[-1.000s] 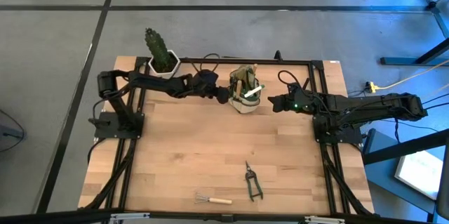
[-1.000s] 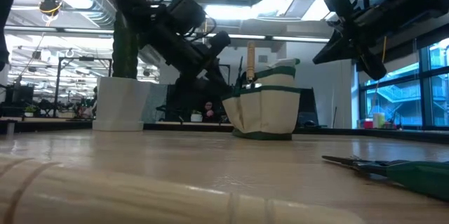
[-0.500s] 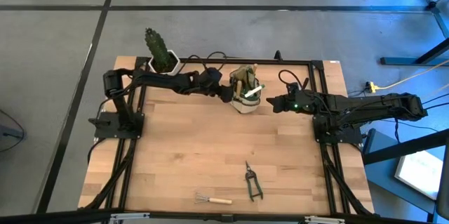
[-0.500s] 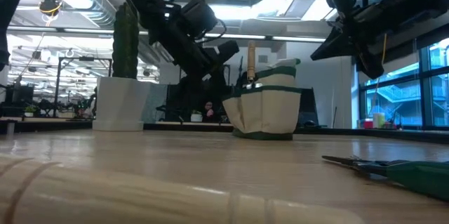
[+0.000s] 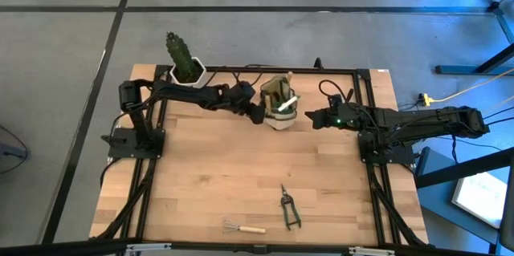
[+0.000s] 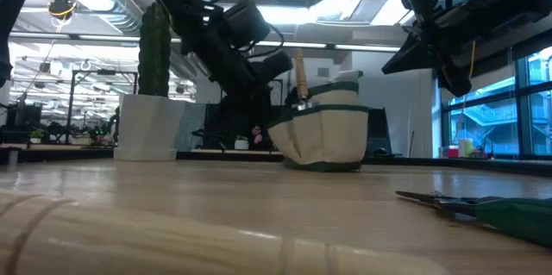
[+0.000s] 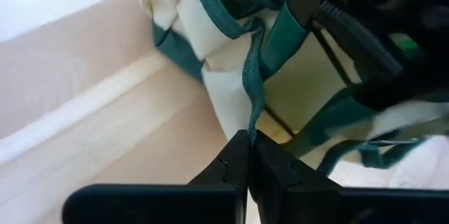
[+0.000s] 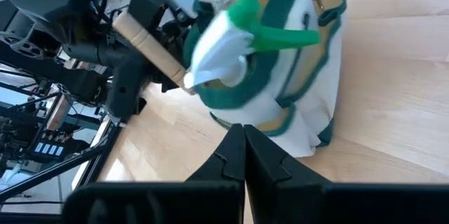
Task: Pick & Place Garden tools in Gardening bag
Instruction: Adjust the gardening bag, then put the fruit pruner into the gardening bag
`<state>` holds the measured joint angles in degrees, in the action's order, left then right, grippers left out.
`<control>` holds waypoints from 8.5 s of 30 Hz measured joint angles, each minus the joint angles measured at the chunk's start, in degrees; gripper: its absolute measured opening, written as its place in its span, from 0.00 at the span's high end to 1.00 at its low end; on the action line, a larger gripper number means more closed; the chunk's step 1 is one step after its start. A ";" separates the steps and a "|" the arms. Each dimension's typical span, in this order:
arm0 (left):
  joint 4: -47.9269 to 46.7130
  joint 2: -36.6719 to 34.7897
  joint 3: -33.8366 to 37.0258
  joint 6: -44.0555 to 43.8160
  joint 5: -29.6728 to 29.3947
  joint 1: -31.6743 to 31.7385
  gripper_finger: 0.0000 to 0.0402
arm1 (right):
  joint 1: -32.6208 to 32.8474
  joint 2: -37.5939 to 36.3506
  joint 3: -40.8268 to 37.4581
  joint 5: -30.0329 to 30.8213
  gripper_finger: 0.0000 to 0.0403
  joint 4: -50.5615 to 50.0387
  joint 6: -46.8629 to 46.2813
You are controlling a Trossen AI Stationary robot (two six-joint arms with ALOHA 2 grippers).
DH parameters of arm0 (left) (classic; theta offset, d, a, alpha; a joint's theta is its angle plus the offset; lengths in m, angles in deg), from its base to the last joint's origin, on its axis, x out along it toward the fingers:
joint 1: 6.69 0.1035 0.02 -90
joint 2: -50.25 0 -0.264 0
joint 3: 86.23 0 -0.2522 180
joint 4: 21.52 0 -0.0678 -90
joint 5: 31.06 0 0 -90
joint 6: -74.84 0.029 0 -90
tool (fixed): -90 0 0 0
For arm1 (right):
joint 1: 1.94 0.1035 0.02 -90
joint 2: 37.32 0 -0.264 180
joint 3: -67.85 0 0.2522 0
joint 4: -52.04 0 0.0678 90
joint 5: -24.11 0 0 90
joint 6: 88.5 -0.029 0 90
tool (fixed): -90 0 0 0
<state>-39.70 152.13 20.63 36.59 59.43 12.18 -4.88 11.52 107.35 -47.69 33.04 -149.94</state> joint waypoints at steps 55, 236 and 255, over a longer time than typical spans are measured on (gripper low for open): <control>-21.45 -18.05 3.65 2.89 -12.36 0.07 0.70 | 0.00 0.00 0.00 1.27 1.00 1.63 0.87; 21.24 -21.41 12.50 -29.75 -32.17 -61.24 0.81 | 43.93 52.57 42.08 -12.01 0.60 -33.26 -35.24; 20.48 -21.41 12.50 -30.00 -32.18 -64.29 0.75 | 43.87 66.66 60.56 -14.30 0.61 -49.23 -33.26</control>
<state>-19.22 130.72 33.13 6.59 27.25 -52.11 38.99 78.19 167.90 -61.99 -16.19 -183.20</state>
